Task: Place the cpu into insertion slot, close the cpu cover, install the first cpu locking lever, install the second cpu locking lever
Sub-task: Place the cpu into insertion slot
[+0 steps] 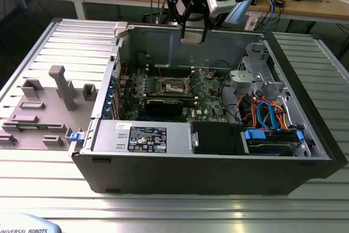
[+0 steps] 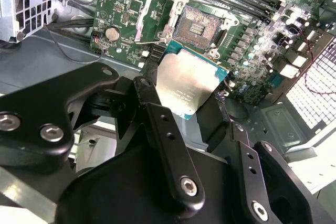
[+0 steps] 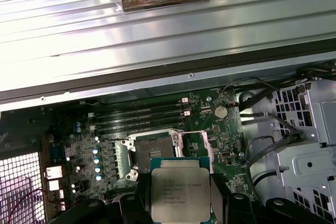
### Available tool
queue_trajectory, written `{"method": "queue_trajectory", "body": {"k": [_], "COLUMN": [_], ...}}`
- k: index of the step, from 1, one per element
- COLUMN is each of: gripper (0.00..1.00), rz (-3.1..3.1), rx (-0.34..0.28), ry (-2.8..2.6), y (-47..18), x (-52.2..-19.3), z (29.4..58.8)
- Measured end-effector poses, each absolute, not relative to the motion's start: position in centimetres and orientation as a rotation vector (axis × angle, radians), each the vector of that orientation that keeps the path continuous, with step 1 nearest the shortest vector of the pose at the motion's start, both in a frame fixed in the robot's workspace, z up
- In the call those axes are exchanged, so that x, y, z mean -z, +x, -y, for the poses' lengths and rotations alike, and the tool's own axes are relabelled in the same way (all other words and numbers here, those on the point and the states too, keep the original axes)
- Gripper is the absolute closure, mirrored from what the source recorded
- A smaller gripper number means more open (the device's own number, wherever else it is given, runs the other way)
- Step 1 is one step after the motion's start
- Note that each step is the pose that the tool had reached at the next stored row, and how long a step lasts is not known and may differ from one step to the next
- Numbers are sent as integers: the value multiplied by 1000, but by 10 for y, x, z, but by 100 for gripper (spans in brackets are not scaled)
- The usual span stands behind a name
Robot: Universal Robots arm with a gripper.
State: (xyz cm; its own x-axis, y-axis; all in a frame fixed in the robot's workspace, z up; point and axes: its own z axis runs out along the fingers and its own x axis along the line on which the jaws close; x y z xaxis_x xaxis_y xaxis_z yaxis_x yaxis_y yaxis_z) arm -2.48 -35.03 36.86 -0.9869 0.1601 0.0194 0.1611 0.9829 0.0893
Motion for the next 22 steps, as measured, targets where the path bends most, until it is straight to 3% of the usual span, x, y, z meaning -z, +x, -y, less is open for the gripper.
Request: {"method": "queue_trajectory", "body": {"k": [22], "gripper": [46], "rz": [3115], "rx": [142], "ry": [-280], "y": [-25], "x": [-369], "z": [350]}}
